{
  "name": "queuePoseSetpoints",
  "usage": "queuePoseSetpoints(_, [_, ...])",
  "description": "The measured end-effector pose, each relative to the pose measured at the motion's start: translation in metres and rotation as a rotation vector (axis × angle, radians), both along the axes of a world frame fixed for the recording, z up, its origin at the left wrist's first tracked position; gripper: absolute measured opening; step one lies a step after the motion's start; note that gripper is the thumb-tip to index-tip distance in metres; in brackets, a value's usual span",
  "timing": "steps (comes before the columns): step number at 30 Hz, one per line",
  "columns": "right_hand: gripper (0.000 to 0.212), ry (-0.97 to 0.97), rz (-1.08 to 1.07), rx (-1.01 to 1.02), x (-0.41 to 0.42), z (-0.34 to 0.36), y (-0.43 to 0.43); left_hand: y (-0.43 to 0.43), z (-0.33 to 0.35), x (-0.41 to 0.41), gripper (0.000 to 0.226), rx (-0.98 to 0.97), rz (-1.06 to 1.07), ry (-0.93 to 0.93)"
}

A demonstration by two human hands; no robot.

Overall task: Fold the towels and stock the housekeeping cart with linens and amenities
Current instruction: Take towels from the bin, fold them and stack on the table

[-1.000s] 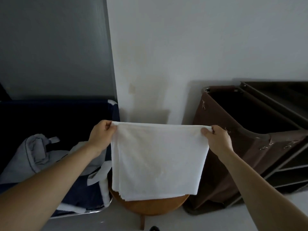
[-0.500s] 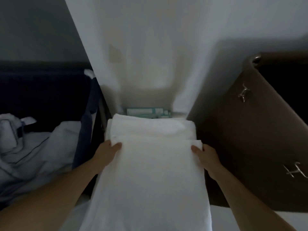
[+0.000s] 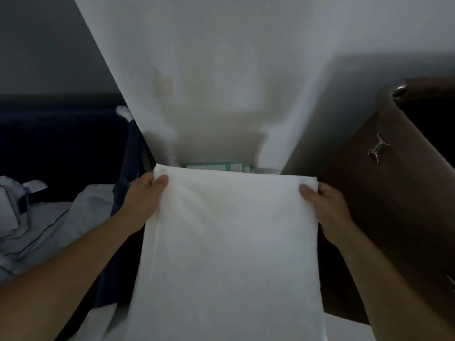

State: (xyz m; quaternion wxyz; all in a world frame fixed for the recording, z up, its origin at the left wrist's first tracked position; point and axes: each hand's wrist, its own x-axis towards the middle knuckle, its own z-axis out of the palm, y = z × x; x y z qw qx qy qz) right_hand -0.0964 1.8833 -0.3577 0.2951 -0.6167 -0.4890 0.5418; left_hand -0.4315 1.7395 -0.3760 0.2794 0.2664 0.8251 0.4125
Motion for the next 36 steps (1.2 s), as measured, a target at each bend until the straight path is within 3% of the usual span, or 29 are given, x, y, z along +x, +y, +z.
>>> queuePoseSetpoints(2, [0.011,-0.074,0.029,-0.024,-0.014,-0.015,0.01,0.01,-0.016,-0.003,0.027,-0.134,-0.06,-0.013])
queuePoseSetpoints(5, [0.025,-0.252,0.068,-0.102,-0.02,-0.052,0.004,0.005,-0.049,0.004,0.056,-0.296,-0.153,-0.012])
queuePoseSetpoints(8, [0.036,-0.395,0.021,-0.078,-0.009,-0.075,-0.006,-0.002,-0.064,0.007,0.066,-0.243,-0.108,-0.033])
queuePoseSetpoints(11, [0.042,-0.401,0.035,-0.028,-0.003,-0.077,-0.016,-0.016,-0.065,0.012,0.067,-0.127,-0.04,-0.016])
queuePoseSetpoints(15, [0.068,-0.44,0.126,0.034,-0.001,-0.072,-0.039,-0.055,-0.067,0.033,0.088,-0.249,-0.155,0.487])
queuePoseSetpoints(17, [0.082,-0.516,0.195,0.047,0.001,-0.07,-0.057,-0.076,-0.071,0.048,0.089,-0.31,-0.389,0.662])
queuePoseSetpoints(19, [0.089,-0.59,0.267,0.05,0.004,-0.069,-0.078,-0.096,-0.079,0.065,0.082,-0.347,-0.638,0.703])
queuePoseSetpoints(23, [0.09,-0.696,0.376,0.061,0.02,-0.065,-0.127,-0.143,-0.098,0.085,0.072,-0.425,-0.845,0.643])
queuePoseSetpoints(28, [0.084,-0.872,0.36,0.0,0.043,-0.065,-0.189,-0.194,-0.098,0.081,0.073,-0.516,-0.762,0.589])
queuePoseSetpoints(31, [0.083,-0.898,0.259,-0.031,0.051,-0.065,-0.215,-0.216,-0.09,0.083,0.08,-0.494,-0.629,0.432])
queuePoseSetpoints(34, [0.084,-0.895,0.183,-0.026,0.061,-0.065,-0.231,-0.225,-0.082,0.094,0.087,-0.391,-0.308,0.152])
queuePoseSetpoints(36, [0.081,-0.863,0.158,-0.081,0.068,-0.064,-0.234,-0.227,-0.078,0.1,0.079,-0.37,-0.142,-0.015])
